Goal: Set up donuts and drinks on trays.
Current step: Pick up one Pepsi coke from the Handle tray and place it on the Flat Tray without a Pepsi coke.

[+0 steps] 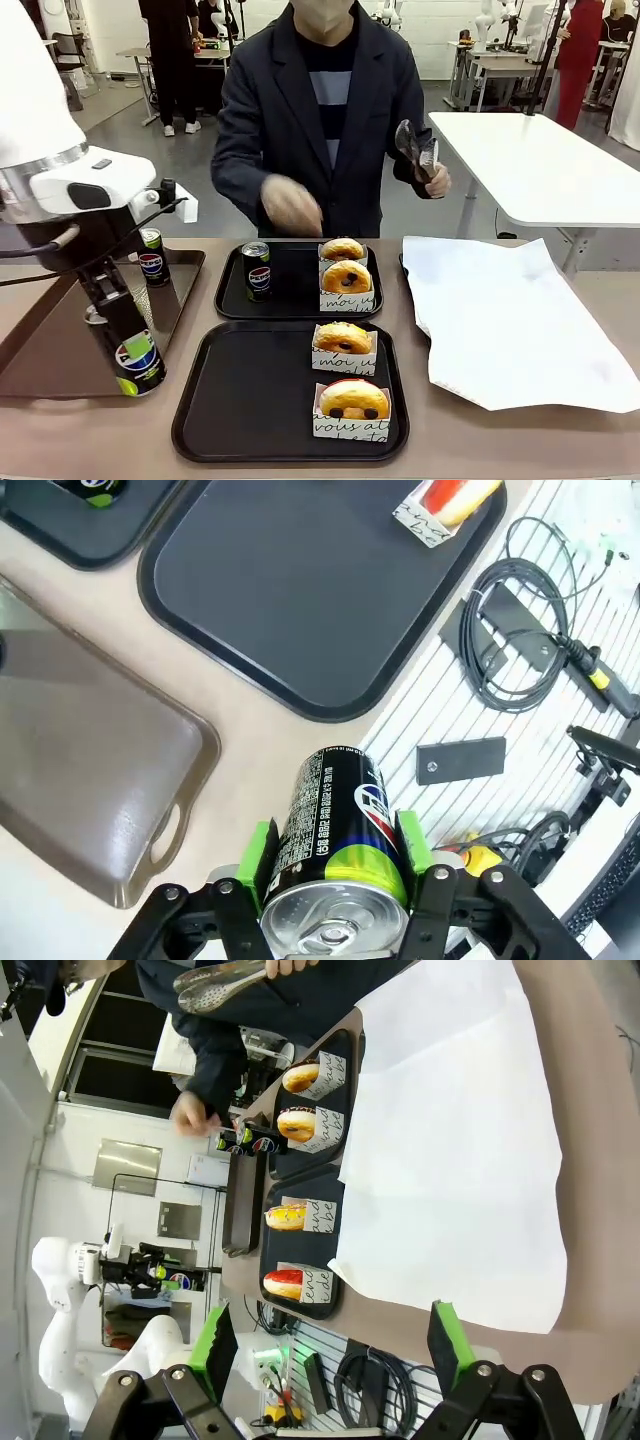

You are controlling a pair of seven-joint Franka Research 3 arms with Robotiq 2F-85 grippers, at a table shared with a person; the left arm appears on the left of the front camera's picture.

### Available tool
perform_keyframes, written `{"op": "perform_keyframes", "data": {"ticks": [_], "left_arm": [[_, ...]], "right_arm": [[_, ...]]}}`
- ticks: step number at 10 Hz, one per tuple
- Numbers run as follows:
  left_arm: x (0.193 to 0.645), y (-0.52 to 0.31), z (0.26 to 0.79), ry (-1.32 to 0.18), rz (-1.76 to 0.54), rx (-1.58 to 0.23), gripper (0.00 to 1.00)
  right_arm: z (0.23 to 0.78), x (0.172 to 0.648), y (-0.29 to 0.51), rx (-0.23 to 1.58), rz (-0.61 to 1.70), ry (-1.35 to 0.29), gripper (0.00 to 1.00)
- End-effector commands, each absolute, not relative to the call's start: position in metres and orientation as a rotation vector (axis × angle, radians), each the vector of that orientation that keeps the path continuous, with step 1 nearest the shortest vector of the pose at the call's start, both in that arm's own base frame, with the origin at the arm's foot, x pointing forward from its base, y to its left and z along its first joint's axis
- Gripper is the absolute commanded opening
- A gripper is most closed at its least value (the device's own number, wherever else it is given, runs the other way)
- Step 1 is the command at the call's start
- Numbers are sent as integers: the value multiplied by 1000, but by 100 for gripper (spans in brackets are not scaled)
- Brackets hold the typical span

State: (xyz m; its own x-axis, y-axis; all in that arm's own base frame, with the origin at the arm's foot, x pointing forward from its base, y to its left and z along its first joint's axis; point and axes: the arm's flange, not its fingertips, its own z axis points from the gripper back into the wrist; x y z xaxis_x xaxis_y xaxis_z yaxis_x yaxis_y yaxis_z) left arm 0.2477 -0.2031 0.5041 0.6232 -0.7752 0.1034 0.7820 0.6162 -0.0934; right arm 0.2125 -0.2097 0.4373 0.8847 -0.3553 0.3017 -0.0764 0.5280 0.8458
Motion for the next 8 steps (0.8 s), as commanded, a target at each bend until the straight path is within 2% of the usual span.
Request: {"op": "perform_keyframes", "data": {"ticks": [1, 3, 5, 8], "left_arm": [[260, -223, 498, -101, -897, -159, 59], [297, -264, 471, -156, -794, -177, 59], [330, -304, 450, -158, -804, -150, 59], [341, -335, 408, -158, -759, -85, 59]], "right_arm": [[437, 213, -209, 1019, -164, -486, 100], [437, 213, -209, 1019, -164, -486, 100], [437, 213, -209, 1019, -164, -486, 100], [437, 213, -209, 1019, -164, -486, 100]]}}
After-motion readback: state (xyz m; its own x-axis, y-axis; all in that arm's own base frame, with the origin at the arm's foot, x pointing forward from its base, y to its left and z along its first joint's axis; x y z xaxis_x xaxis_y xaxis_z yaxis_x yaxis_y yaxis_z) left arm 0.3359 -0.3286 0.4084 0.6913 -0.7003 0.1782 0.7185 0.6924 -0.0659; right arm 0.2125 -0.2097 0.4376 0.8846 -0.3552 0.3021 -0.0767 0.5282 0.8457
